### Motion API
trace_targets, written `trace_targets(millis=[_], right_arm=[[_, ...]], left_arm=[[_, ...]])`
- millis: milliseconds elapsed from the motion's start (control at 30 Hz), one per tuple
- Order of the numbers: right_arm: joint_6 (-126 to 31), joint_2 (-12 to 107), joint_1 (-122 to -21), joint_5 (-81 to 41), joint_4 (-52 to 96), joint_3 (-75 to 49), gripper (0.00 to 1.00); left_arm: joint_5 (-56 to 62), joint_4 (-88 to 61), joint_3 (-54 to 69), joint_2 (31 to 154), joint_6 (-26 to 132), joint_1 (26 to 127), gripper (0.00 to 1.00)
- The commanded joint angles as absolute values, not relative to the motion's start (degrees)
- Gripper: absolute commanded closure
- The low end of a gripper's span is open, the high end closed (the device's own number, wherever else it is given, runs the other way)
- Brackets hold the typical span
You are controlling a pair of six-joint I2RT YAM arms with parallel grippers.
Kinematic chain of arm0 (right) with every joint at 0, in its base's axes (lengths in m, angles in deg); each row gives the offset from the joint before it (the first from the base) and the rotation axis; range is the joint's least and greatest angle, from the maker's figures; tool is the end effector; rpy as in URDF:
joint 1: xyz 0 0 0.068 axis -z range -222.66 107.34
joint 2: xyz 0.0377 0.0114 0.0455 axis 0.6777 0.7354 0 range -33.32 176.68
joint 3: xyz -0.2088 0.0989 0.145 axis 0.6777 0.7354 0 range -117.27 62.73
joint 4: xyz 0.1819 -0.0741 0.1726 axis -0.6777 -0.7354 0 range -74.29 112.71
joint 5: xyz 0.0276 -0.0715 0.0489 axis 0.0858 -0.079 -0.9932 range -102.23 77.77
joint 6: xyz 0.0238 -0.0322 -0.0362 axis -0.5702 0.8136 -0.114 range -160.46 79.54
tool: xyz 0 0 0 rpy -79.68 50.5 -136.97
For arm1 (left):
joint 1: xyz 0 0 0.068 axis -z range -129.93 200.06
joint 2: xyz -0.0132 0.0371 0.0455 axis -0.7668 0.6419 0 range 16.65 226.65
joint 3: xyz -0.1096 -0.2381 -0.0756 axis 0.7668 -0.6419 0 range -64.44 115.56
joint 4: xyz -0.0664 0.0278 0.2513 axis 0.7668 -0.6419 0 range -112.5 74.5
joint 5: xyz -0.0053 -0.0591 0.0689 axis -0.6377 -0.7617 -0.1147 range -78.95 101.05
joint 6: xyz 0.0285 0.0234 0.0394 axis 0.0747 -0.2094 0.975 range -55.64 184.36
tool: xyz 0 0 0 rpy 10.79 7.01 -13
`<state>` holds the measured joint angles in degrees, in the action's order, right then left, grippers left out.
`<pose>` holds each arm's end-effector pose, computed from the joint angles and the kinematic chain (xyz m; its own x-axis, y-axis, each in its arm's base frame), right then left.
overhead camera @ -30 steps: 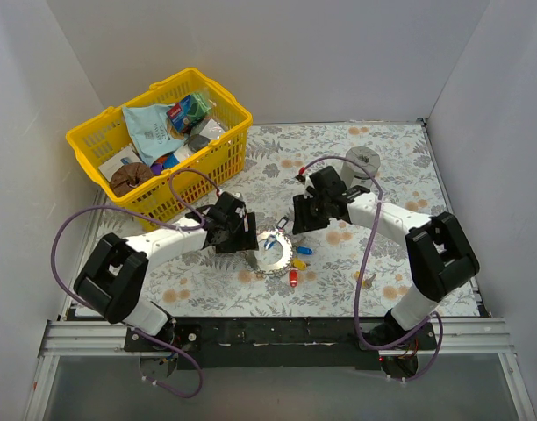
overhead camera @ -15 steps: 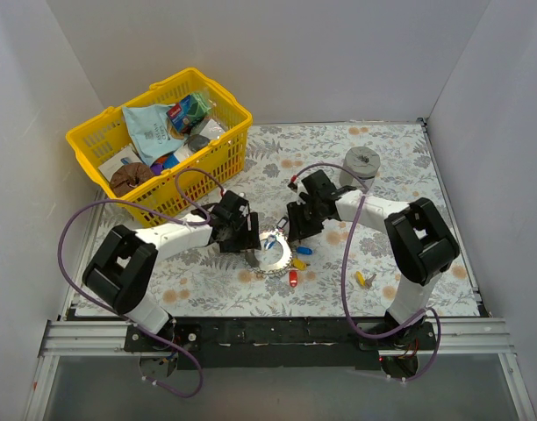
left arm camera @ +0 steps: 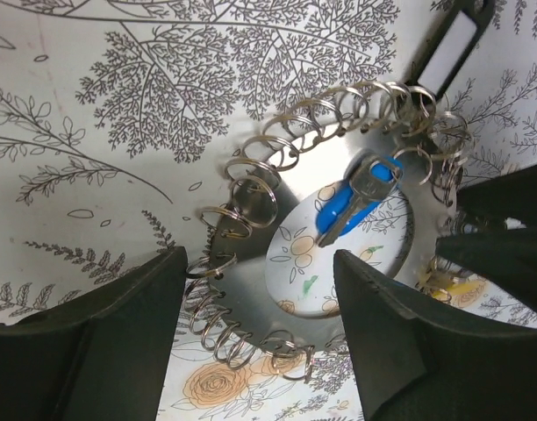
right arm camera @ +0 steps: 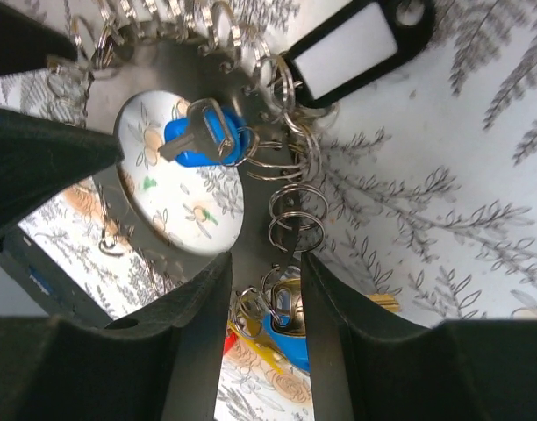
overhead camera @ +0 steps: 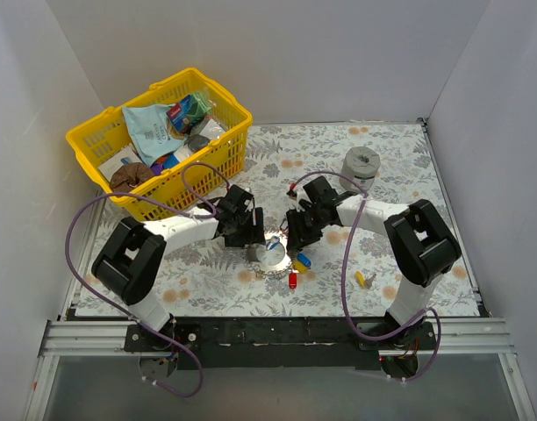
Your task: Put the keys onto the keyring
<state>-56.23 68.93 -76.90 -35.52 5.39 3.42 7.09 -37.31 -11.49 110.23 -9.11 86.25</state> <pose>0.2807 0.2082 0.1558 -0.8753 -0.2938 -0.3842 -0.4584 0.7572 0.4652 0.2505 -0.1862 0.1658 -0.7929 -0.6050 -0.0729 -0.5112 0.7254 -0.4610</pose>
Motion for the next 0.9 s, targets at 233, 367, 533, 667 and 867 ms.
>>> trace_targets(millis=[233,367,533,667,867], right_arm=[[-57.16,63.97,-78.78,-39.74,3.29,8.15,0.54],[-57.34,64.06,-79.93,-41.41,2.41,7.45,0.54],[-59.09,63.89,-81.51,-42.73,1.88,6.4,0.54],[-59.1,63.18,-81.95,-41.68,-0.57,4.73,0.53],[-55.41,61.51,-81.86,-39.04,-5.23,0.07,0.51]], left_arm=[[7.19,-37.21,-6.78,113.59,-6.57,86.36,0.33],[6.83,-37.21,-5.29,114.47,-6.3,86.45,0.33],[6.66,-36.95,-4.58,114.65,-6.21,86.45,0.33],[7.01,-37.04,-4.58,114.21,-6.13,86.36,0.33],[8.33,-37.3,-4.67,112.19,-5.95,86.36,0.33]])
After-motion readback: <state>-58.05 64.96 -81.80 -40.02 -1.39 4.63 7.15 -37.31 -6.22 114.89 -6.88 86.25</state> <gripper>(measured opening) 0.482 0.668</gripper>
